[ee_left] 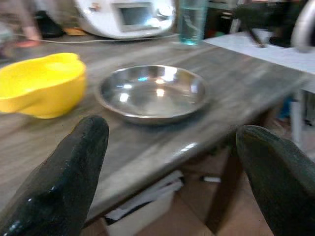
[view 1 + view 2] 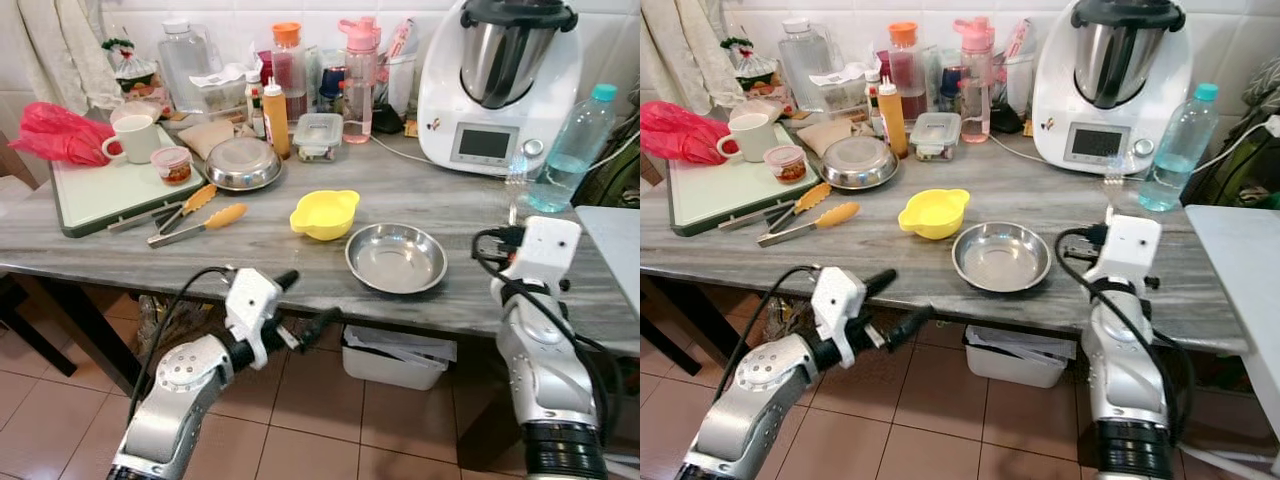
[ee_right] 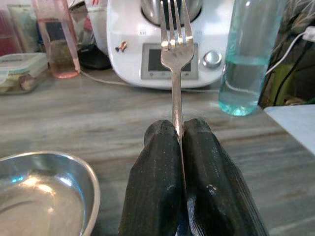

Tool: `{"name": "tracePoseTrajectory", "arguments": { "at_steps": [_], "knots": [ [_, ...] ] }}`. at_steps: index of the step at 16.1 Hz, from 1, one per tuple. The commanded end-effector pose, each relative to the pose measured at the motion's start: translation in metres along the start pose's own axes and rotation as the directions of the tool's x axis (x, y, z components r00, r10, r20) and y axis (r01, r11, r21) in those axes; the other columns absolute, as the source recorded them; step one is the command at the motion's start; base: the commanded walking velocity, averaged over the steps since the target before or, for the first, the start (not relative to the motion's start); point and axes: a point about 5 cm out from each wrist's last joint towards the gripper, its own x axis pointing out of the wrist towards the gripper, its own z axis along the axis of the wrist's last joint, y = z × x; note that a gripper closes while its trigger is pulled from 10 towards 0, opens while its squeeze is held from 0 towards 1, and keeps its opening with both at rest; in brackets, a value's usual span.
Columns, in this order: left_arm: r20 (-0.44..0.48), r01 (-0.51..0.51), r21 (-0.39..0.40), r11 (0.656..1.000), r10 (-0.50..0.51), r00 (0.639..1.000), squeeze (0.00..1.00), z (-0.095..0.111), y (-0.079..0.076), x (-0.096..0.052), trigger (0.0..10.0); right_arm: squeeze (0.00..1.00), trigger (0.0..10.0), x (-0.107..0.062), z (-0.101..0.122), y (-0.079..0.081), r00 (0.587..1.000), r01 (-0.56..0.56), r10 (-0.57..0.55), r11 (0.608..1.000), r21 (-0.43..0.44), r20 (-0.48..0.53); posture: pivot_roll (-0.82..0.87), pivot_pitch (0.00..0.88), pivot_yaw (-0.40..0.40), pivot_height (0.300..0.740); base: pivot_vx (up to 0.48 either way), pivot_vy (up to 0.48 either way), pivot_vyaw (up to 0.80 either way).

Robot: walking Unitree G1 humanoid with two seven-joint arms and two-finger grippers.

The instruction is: Setting the table

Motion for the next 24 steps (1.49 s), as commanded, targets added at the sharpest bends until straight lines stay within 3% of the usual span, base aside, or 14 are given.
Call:
{"name": "tracePoseTrajectory", "arguments": {
  "at_steps": [1,6,17,20,24],
  "knots": [
    [-0.005,0.045,0.003,0.999,-0.045,0.999,0.00,0.003,-0.004,-0.001,10.0,0.00,10.0,0.000,-0.001,-0.001,1.000,-0.009,0.009,1.000,-0.001,-0.019,-0.09,0.000,0.028,0.740,0.000,0.000,0.00],
    [-0.006,0.176,-0.028,0.984,-0.177,0.984,0.00,0.014,-0.012,0.003,10.0,0.00,10.0,-0.001,-0.029,-0.006,0.979,-0.041,0.046,0.999,0.030,-0.201,-0.10,0.000,0.046,0.740,0.000,0.000,0.00],
    [0.010,0.131,-0.071,0.989,-0.130,0.991,0.00,0.013,-0.015,0.012,10.0,0.00,10.0,0.000,-0.035,-0.008,0.971,-0.040,0.048,0.998,0.038,-0.233,-0.10,0.000,0.032,0.740,0.000,0.000,-0.19],
    [-0.024,0.169,-0.074,0.983,-0.171,0.985,0.00,0.009,-0.018,0.009,10.0,0.00,10.0,0.004,-0.043,-0.001,0.952,-0.111,0.124,0.992,0.063,-0.279,-0.09,0.000,0.039,0.740,0.000,0.000,0.00],
    [-0.041,0.182,-0.066,0.981,-0.185,0.982,0.00,0.010,-0.017,0.006,10.0,0.00,10.0,0.009,-0.045,0.016,0.936,-0.133,0.183,0.975,0.179,-0.300,-0.08,0.004,0.042,0.740,0.000,0.000,0.00]
  ]
}}
